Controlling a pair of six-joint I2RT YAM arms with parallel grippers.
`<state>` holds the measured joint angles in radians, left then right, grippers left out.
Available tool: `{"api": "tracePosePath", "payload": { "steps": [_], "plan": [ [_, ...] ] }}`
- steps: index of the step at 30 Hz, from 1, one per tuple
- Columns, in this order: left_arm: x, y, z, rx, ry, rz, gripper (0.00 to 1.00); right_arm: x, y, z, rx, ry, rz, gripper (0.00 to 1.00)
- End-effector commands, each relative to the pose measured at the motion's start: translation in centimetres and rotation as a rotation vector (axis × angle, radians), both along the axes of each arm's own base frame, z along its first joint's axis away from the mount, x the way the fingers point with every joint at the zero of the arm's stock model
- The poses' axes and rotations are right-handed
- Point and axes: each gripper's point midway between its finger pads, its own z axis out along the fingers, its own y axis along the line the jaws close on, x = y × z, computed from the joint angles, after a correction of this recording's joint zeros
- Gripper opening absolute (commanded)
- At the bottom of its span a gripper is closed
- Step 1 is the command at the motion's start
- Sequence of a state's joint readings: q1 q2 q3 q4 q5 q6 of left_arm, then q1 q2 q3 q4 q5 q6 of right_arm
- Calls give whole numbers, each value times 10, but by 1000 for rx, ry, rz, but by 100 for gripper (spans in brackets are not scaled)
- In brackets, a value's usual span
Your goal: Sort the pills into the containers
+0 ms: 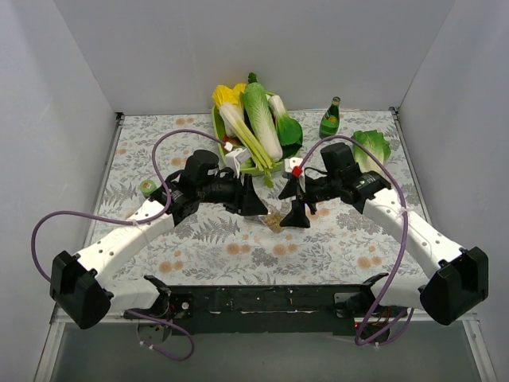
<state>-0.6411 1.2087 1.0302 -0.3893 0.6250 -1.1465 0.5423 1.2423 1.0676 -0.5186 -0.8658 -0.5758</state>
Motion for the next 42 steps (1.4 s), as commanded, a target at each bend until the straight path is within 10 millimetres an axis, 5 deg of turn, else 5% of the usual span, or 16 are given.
{"api": "tracePosePath", "payload": {
  "steps": [1,11,17,24,27,32,33,34,37,42],
  "plan": [
    [-2,-25,18,-56,-37,-9,0,-12,0,2,-5,63,-39,92],
    [12,-43,21,-50,-32,92,0,-32,-2,-16,9,185,-32,93],
    [19,-44,23,-73,-8,153,0,-29,0,-17,22,210,-62,85],
    [19,-46,20,-90,26,176,0,-23,4,-4,52,183,-67,60],
    [20,-44,23,-108,35,210,0,-23,5,-1,63,183,-55,32],
    [18,-41,34,-158,27,226,4,-24,3,7,87,177,-29,10],
    [16,-40,36,-169,26,218,10,-25,3,9,92,177,-23,8],
    [13,-41,40,-183,22,201,32,-28,1,12,109,178,-3,7],
    [6,-39,54,-220,-15,170,76,-37,-1,14,130,178,47,6],
    [1,-21,74,-239,-158,172,98,-51,-5,17,152,161,114,6]
  ]
}}
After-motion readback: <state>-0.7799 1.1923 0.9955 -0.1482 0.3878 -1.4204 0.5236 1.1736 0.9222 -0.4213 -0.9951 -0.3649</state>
